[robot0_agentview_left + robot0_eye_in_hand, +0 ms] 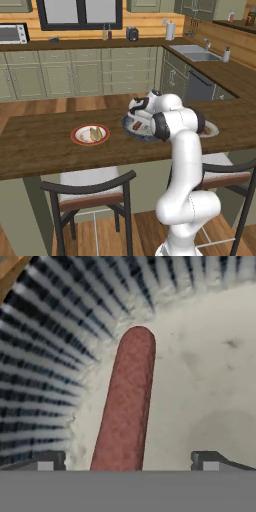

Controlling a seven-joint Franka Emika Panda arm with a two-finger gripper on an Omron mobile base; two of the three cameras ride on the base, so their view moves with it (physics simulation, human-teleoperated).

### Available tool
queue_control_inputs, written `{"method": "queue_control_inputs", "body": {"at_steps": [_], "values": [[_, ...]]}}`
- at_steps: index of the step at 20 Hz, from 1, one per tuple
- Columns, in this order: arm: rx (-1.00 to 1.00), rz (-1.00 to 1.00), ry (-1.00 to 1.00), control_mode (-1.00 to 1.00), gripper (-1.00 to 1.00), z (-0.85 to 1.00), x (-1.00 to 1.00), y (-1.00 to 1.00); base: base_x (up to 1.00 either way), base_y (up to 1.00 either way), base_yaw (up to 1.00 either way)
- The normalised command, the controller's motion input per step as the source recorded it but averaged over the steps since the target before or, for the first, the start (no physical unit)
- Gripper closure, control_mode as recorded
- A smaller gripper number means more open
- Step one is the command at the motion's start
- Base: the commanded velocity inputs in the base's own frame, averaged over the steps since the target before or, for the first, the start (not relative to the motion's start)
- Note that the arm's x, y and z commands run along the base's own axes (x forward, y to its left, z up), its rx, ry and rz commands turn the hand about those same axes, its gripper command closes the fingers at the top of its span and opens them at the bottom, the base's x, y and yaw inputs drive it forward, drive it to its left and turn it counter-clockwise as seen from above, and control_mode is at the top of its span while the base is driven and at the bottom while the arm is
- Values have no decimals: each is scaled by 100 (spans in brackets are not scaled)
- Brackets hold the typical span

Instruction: Place one bun and one sausage from the bowl on each plate.

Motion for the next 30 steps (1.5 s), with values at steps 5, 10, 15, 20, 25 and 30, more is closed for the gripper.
{"method": "queue_control_inputs", "body": {"at_steps": [5,10,15,20,25,30], "values": [[0,-2,0,-100,-100,-30,0,0,0,0,0],[0,-2,0,-100,-100,-19,10,1,0,0,0],[0,-2,0,-100,-100,-17,19,13,0,0,0],[0,-3,0,-100,100,-28,15,29,0,0,0],[0,-1,0,-100,100,-41,5,19,0,0,0],[0,1,1,-100,100,-3,0,2,0,0,0]]}}
